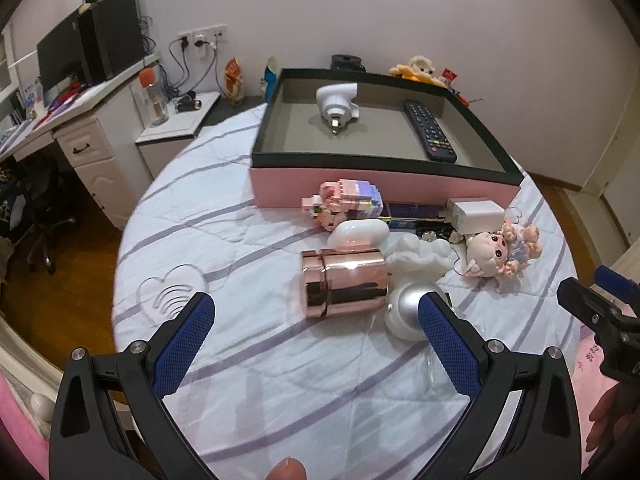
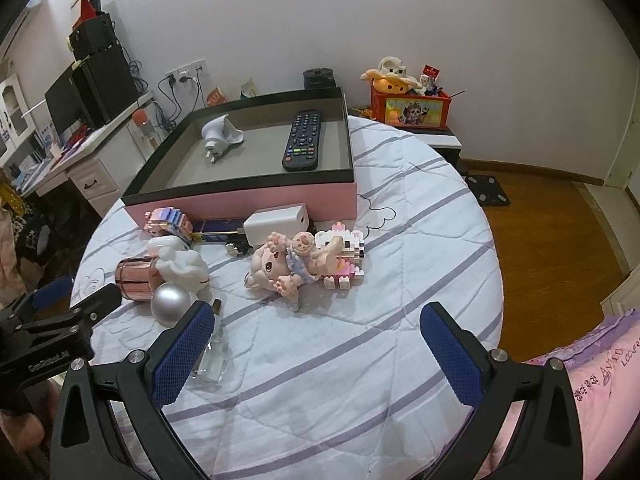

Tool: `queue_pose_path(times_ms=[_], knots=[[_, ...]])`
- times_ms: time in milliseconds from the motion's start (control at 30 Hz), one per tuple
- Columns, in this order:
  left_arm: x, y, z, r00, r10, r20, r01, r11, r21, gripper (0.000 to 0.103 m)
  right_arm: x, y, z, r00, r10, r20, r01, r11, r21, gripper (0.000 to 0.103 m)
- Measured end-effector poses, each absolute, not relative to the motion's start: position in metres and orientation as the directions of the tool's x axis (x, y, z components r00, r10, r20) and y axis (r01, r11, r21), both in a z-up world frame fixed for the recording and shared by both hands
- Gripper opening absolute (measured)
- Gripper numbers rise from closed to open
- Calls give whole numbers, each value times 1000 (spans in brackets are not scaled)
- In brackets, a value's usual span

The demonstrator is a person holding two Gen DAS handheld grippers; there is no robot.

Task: Organize rigid objects
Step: 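Grasp the rose-gold cylinder with left tool while right tool grasps the pink doll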

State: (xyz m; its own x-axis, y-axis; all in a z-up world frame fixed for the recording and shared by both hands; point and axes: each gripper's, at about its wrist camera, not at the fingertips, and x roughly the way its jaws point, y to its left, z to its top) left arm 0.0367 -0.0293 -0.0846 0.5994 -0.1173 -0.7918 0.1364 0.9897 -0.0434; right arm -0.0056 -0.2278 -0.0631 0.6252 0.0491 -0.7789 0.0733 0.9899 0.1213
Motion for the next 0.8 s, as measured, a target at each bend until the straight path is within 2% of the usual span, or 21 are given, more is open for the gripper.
queue_pose_path(times_ms=[300, 667, 800], knots=[[62, -34, -108, 575, -87, -814, 129, 991, -15, 103, 11, -230, -75, 601, 38, -798, 80, 991, 108, 103], [83, -30, -131, 556, -101, -825, 125, 991, -37, 103, 37, -220, -90, 577, 24, -816, 70, 995, 78, 103], [87, -28, -142, 549, -113, -828, 129, 990, -49, 98, 45, -216, -96, 575, 4, -818, 67, 996, 52, 103]])
